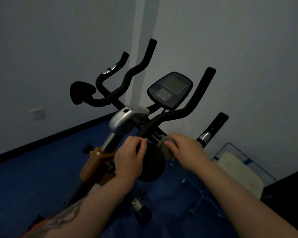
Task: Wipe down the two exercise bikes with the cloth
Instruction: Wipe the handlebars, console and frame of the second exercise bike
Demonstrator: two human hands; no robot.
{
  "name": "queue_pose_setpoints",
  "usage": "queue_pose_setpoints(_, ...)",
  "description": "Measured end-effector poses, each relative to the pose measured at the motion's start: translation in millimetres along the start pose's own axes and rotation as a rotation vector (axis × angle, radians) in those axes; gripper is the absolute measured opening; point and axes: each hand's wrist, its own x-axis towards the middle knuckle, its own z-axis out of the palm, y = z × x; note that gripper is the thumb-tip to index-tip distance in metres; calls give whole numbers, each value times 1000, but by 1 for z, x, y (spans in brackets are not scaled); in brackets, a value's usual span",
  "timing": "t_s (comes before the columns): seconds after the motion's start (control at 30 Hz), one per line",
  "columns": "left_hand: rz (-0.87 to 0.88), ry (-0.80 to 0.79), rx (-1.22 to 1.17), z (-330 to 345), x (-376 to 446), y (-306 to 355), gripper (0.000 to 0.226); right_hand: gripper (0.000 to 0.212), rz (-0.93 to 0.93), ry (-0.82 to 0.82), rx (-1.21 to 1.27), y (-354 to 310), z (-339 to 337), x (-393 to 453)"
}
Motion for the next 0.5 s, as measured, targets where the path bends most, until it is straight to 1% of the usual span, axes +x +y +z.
queue_pose_setpoints(0.07,2,6,-28,0,1,0,18,26,33,110,216,-15,1,-4)
queue_pose_setpoints(0.1,-2,12,-45,0,2,0,17,28,40,117,264,-23,4,-5)
queue_pose_setpoints(0.17,-26,15,-89,1,1,-1,11,31,61,101,267,-37,12,-8)
queue_pose_setpoints(0.23,-45,8,-128,2,0,-3,12,28,140,152,344,-51,22,-14)
queue_pose_setpoints(0.33,-47,-4,-149,2,0,-4,14,26,268,248,531,-66,39,-36)
queue_pose_setpoints(0.43,-43,-5,-169,1,1,-2,13,27,339,279,547,-69,42,-46)
queue_pose_setpoints(0.5,-29,-2,-180,0,2,-2,12,28,406,261,483,-71,37,-33)
